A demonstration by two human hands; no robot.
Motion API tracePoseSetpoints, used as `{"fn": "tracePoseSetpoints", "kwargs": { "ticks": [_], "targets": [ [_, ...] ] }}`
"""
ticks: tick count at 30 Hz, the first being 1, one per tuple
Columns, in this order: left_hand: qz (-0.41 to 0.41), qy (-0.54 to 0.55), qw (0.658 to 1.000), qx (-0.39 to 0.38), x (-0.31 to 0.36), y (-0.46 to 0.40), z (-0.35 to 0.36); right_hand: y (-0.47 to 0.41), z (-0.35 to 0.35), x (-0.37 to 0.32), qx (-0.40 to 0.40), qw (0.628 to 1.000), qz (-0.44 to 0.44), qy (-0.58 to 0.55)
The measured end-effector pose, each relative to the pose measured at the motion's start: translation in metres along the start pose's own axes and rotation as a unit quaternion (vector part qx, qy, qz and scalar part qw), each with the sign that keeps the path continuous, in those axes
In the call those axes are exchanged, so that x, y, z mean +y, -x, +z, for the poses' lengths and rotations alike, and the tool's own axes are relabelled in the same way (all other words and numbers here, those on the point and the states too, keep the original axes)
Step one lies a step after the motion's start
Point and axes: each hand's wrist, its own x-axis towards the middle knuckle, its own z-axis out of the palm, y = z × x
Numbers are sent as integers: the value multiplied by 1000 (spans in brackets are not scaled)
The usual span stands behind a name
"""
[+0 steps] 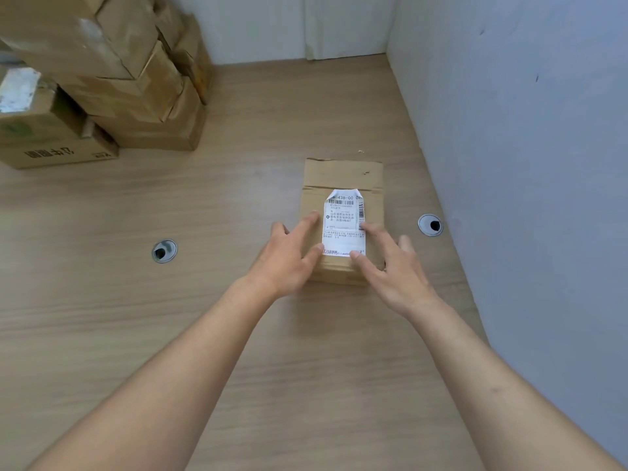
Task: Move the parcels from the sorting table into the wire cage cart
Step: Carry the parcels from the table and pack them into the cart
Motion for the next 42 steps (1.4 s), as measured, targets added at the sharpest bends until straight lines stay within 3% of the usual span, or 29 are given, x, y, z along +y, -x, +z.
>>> {"fn": "tracePoseSetpoints", "kwargs": {
  "ticks": [5, 16, 26, 34, 42],
  "targets": [
    [39, 71, 997, -16, -15, 0, 13, 1, 23, 4, -9, 999, -12, -36],
    [85, 74, 994, 5, -2, 61, -27, 58, 3, -46, 0, 999, -32, -20],
    [124, 26, 991, 31, 8, 140, -97, 131, -3, -118, 91, 993, -73, 0],
    [96, 3, 993, 75, 16, 241, -149, 204, -10, -179, 109, 984, -124, 71],
    [47, 23, 985, 164, 15, 358, -151, 281, -22, -212, 80, 963, -228, 123]
  ]
}}
